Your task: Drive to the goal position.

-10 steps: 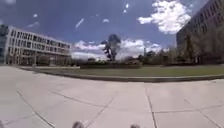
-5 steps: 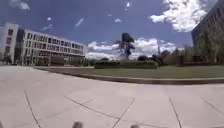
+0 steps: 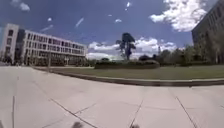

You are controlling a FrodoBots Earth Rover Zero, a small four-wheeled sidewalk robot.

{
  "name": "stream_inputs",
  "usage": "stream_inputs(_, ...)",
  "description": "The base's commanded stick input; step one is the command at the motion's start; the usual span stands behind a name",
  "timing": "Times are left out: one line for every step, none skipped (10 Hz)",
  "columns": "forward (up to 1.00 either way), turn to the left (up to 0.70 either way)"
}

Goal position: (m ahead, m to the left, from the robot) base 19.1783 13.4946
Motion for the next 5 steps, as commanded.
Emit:
stream_inputs(0.70, 0.35)
stream_inputs(0.70, 0.35)
stream_inputs(0.70, 0.14)
stream_inputs(0.70, 0.02)
stream_inputs(0.70, 0.02)
